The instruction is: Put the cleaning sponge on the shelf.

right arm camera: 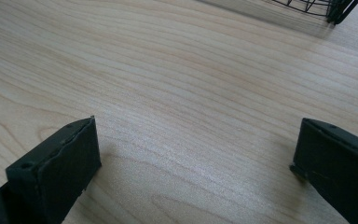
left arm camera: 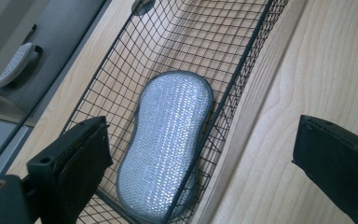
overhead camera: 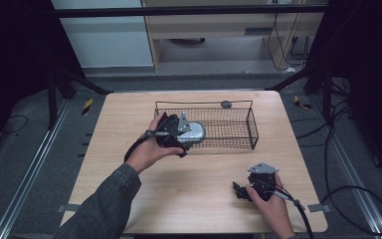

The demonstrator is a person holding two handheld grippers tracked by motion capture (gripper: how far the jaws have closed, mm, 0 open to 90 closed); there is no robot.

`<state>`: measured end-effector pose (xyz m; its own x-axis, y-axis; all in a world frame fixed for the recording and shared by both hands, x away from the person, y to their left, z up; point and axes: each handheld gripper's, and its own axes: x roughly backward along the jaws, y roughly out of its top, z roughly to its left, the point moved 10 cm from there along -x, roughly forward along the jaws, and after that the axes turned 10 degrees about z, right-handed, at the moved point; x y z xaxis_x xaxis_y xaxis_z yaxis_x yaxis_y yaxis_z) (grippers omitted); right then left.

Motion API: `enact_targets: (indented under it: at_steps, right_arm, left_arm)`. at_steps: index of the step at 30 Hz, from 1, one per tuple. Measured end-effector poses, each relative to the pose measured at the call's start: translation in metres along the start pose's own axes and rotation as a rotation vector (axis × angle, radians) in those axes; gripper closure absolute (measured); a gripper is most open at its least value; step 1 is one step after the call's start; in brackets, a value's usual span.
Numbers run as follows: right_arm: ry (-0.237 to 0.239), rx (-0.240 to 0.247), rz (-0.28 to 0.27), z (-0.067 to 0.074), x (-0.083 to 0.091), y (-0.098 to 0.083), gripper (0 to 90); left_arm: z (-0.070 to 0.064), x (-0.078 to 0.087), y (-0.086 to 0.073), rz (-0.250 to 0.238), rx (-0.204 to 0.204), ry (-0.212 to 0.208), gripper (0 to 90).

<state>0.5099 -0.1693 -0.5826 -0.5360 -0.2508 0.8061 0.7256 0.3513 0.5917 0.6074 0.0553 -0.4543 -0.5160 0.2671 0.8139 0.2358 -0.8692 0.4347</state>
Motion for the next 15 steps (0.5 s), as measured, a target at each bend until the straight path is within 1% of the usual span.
enact_targets:
  at_steps: [2, 5, 7, 8, 10, 15]
  right_arm:
    - [0.000, 0.000, 0.000, 0.000, 0.000, 0.000, 0.7]
    - [0.000, 0.000, 0.000, 0.000, 0.000, 0.000, 0.7]
    - [0.000, 0.000, 0.000, 0.000, 0.000, 0.000, 0.7]
    - [0.000, -0.001, 0.000, 0.000, 0.000, 0.000, 0.6]
    - [-0.001, -0.001, 0.000, 0.000, 0.000, 0.000, 0.7]
    - [-0.002, 0.000, 0.001, 0.000, 0.000, 0.000, 0.7]
  left_arm:
    - [-0.006, 0.001, -0.003, -0.021, 0.022, -0.004, 3.4]
    - [-0.011, 0.004, -0.008, -0.022, 0.035, -0.008, 3.4]
    - [-0.015, 0.005, -0.010, -0.038, 0.054, -0.012, 3.3]
    - [-0.016, 0.006, -0.013, -0.031, 0.052, -0.012, 3.4]
    - [-0.018, 0.008, -0.016, -0.044, 0.077, -0.016, 3.3]
    - [-0.024, 0.016, -0.030, -0.047, 0.115, -0.019, 3.2]
